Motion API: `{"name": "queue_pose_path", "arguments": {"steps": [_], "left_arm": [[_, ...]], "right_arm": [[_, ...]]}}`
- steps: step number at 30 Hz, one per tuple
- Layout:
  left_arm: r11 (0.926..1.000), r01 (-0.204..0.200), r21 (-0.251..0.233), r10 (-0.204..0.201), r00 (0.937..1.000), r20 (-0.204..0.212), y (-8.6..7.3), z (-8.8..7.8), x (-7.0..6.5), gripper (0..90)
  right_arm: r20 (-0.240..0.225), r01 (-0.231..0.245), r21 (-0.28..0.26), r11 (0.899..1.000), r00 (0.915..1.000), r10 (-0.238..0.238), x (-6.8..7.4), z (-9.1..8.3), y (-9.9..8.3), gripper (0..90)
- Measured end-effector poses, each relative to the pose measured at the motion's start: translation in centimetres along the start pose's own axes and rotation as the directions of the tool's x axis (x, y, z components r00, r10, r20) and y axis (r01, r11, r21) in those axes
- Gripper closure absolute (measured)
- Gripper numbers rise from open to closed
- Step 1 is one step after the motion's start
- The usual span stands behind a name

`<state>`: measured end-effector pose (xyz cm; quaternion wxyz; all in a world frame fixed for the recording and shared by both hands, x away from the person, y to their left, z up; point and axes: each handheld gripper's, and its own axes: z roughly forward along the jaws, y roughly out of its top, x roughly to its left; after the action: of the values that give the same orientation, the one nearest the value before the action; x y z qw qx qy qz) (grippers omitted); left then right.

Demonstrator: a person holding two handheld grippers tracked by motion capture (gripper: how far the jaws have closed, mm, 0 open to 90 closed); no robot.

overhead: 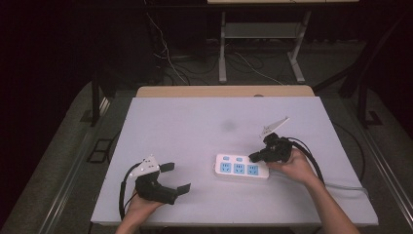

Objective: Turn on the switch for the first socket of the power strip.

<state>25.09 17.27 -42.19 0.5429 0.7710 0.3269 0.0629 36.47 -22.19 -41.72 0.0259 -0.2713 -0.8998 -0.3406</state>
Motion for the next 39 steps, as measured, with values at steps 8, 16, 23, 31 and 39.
{"name": "queue_pose_path", "arguments": {"steps": [8, 16, 23, 31, 39], "left_arm": [[1.0, 0.002, 0.0, -0.002, 1.0, -0.002, -0.02, -0.05, 0.07, 0.0], [1.0, 0.003, 0.002, -0.003, 1.0, -0.004, -0.03, 0.01, 0.17, 0.0], [1.0, 0.008, 0.001, -0.008, 0.9999, -0.006, -0.03, -0.05, 0.3, 0.0], [1.0, 0.006, 0.004, -0.006, 1.0, -0.005, -0.04, 0.01, 0.34, 0.0], [1.0, 0.008, 0.003, -0.008, 1.0, -0.004, -0.04, 0.02, 0.37, 0.0]], "right_arm": [[0.017, 0.008, 0.011, 1.0, 0.9998, -0.008, 0.27, 0.08, 0.1, 90.0], [0.02, 0.022, 0.018, 1.0, 0.9995, -0.023, 0.28, 0.09, 0.27, 90.0], [0.018, 0.009, 0.027, 1.0, 0.9998, -0.009, 0.3, 0.09, 0.41, 90.0], [0.012, 0.014, 0.032, 0.999, 0.9998, -0.014, 0.22, 0.01, 0.59, 90.0], [0.006, 0.012, 0.04, 0.999, 0.9999, -0.013, 0.28, -0.11, 0.59, 90.0]]}}
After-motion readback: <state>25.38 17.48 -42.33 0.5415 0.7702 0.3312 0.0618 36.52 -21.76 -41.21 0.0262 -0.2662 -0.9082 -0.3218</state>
